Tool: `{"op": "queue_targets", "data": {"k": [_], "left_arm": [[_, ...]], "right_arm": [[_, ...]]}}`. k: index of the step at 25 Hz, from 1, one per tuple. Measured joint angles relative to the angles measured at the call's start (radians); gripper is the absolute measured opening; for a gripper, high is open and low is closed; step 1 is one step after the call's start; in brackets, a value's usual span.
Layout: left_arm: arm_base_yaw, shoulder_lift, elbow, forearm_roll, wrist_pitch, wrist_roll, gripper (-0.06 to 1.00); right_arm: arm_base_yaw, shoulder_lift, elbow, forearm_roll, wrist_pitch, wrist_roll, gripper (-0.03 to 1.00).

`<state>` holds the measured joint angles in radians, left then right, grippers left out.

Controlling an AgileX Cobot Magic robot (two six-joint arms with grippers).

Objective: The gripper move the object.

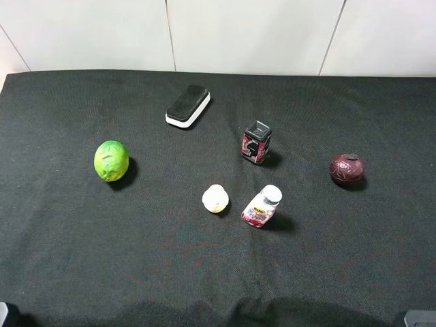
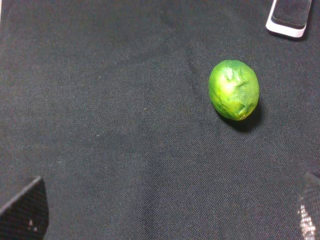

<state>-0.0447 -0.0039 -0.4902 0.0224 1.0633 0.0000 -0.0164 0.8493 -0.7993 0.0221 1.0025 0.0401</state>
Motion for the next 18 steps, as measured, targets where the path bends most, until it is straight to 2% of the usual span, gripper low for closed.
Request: {"op": "queue_targets", "data": {"k": [11, 18], "left_arm": [[0.0, 0.0, 0.0, 0.0, 0.0, 0.0, 0.98], [0.0, 0.0, 0.0, 0.0, 0.0, 0.0, 0.98]], "right_arm": [[0.0, 0.32, -0.191, 0.056, 0.01, 0.0, 0.69], [0.0, 0.47, -0.247, 0.11, 0.025, 0.0, 0.69]]}}
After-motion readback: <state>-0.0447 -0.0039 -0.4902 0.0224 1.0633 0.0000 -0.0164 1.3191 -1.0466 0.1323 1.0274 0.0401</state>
